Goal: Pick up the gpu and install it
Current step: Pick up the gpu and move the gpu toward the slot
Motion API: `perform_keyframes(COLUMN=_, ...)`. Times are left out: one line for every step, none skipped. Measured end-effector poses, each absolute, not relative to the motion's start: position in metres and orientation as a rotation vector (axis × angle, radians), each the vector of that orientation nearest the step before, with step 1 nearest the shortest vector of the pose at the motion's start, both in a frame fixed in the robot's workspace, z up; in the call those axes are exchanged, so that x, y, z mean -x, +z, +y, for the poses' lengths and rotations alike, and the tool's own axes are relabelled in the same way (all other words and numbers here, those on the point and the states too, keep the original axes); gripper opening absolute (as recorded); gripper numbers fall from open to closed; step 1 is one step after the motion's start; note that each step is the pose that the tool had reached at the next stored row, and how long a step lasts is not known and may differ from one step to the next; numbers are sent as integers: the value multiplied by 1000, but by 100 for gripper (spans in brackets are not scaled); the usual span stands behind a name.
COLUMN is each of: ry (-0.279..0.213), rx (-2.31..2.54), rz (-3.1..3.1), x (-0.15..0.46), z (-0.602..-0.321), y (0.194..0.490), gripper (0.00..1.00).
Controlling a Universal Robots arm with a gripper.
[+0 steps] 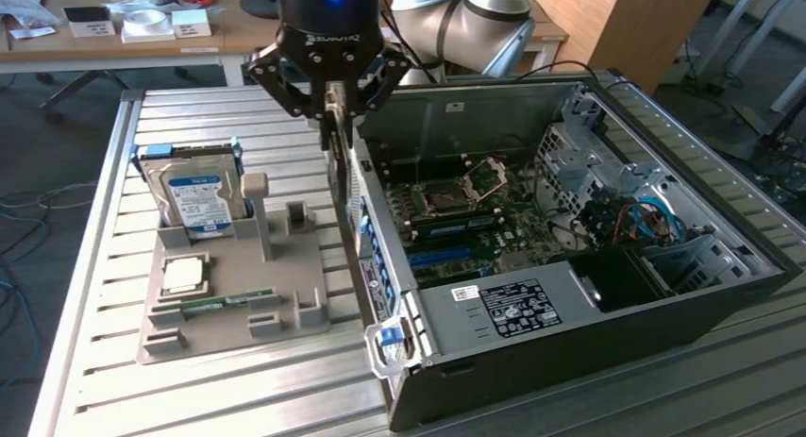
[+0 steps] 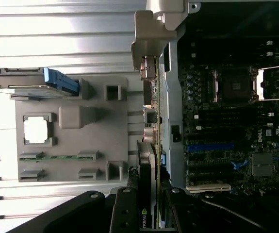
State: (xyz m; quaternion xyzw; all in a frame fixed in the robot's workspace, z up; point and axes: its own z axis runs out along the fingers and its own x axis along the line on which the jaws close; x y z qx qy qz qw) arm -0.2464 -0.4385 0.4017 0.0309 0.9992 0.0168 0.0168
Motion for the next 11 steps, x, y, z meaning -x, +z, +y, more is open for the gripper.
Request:
perform_keyframes(ry=53, rx=-96, rz=3106, x=244, z=-439, y=402, gripper=27)
perform_keyframes(ry=55, rx=-96, rz=3106, x=241, z=-439, y=402, gripper=27)
perform_keyframes(ry=57, rx=-96, rz=3106, x=238, z=-439, y=402, gripper=27)
perform_keyframes(ry=59, rx=-96, rz=3106, x=235, z=-439, y=402, gripper=27)
perform_keyframes(ry=61, rx=-96, rz=3106, x=232, z=-439, y=402, gripper=27)
perform_keyframes(ry=62, rx=-96, rz=3106, x=229, z=-439, y=402, gripper=27)
perform_keyframes(ry=63, rx=-96, rz=3106, x=226, z=-439, y=402, gripper=27)
perform_keyframes(ry=64, rx=-96, rz=3106, x=223, z=-439, y=402, gripper=27)
perform_keyframes(ry=65, rx=-96, rz=3106, x=220, z=-439, y=402, gripper=27)
perform_keyframes(ry=65, rx=-96, rz=3106, x=217, z=-439, y=402, gripper=27)
perform_keyframes(ry=66, rx=-96, rz=3106, x=214, z=-439, y=402, gripper=27)
